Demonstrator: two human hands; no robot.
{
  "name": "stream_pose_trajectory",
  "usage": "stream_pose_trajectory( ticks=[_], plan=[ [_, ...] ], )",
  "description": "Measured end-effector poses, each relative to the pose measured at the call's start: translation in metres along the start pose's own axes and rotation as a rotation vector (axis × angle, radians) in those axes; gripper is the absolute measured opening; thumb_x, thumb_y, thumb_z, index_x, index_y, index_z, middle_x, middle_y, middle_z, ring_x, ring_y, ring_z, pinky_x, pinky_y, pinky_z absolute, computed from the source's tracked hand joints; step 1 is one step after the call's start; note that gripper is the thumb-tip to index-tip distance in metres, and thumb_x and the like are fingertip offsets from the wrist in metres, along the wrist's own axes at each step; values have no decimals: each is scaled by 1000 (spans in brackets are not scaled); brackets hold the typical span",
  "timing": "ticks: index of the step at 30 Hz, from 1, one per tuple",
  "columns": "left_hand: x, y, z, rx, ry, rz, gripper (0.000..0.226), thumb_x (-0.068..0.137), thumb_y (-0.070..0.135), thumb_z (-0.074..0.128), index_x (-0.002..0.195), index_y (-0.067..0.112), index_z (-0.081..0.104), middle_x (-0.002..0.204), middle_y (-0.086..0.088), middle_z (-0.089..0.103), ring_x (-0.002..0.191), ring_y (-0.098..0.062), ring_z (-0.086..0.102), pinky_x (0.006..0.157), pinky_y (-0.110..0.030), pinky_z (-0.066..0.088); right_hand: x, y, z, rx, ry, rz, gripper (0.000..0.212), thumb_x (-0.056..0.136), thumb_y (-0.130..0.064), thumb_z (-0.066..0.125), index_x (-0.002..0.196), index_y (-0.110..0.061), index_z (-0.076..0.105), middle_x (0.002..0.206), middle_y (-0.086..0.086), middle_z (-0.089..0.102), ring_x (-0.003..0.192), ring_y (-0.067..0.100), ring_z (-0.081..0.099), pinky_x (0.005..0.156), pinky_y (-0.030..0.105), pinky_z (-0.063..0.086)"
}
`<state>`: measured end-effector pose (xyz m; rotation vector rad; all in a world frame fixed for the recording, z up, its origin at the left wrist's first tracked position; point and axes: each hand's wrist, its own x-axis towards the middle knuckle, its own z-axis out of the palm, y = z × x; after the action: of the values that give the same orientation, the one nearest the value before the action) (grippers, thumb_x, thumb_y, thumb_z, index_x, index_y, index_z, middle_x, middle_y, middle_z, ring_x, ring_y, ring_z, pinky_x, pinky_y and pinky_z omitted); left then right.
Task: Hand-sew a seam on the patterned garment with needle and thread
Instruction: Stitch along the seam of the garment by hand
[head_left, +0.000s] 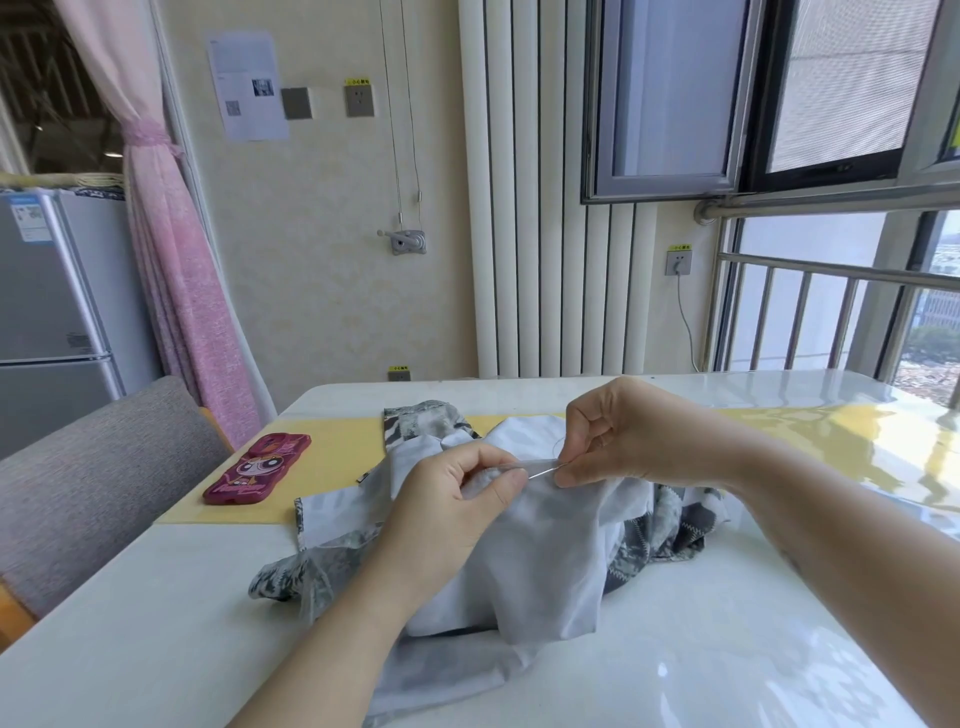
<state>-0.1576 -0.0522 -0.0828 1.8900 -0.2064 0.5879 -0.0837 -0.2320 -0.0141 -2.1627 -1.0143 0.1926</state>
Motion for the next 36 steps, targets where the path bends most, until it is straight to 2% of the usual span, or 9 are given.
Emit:
stream_pose_trajectory(
  ticks=[5,8,10,13,16,20,25,30,36],
  plan=[
    [0,-2,0,-3,-3,10,16,87,10,66,76,22,67,69,22,64,69,8,54,69,-6,38,3,0,-8,18,-84,12,7,74,-20,78,72,-19,72,80,0,75,77,11,68,80,30,51],
    [1,-2,-2,6,-3,13,16,86,11,66,76,24,67,71,22,64,71,8,55,70,-6,39,10,-1,-16,-45,16,4,5,78,-29,74,82,-26,75,88,-8,74,85,4,68,86,24,51],
    [1,-3,-3,0,-2,16,16,87,12,67,76,24,67,72,22,65,72,7,56,71,-7,39,15,-3,-18,-169,52,-5,5,80,-33,72,84,-33,74,86,-11,72,80,1,64,78,19,49],
    [2,-3,-4,6,0,14,14,87,13,66,78,23,67,73,21,65,73,7,56,72,-7,39,16,-6,-15,-307,-3,-9,14,85,-24,69,84,-38,73,79,-12,68,69,1,56,60,11,43],
    [2,-3,-5,-1,-6,6,13,88,13,65,78,23,68,73,22,65,72,7,56,71,-7,39,16,-9,-11,-394,-56,1,23,85,-18,64,83,-40,72,75,-15,64,67,0,55,55,8,42],
    [2,-3,-5,-13,-15,0,14,88,13,65,78,22,67,71,23,64,70,7,55,70,-7,39,16,-13,-10,-442,-83,1,26,85,-16,61,82,-40,71,75,-17,61,67,0,54,54,8,40],
    [2,-4,-5,-8,-13,-6,14,88,13,65,78,23,67,71,23,65,70,8,55,69,-7,39,18,-14,-10,-483,-87,-8,20,87,-17,61,85,-35,72,73,-19,58,63,-6,51,53,5,38],
    [2,-3,-6,-1,-23,-14,14,87,13,65,78,23,67,70,24,64,69,7,54,69,-6,39,22,-13,-9,-490,-91,-22,21,86,-17,62,85,-36,72,82,-14,65,68,-3,53,56,5,40],
    [3,-1,-7,-27,-45,-36,14,88,13,64,78,22,67,68,25,63,67,6,52,67,-6,38,25,-12,-6,-484,-74,-41,19,86,-16,63,88,-32,74,83,-10,67,65,-1,54,57,7,40]
  ],
)
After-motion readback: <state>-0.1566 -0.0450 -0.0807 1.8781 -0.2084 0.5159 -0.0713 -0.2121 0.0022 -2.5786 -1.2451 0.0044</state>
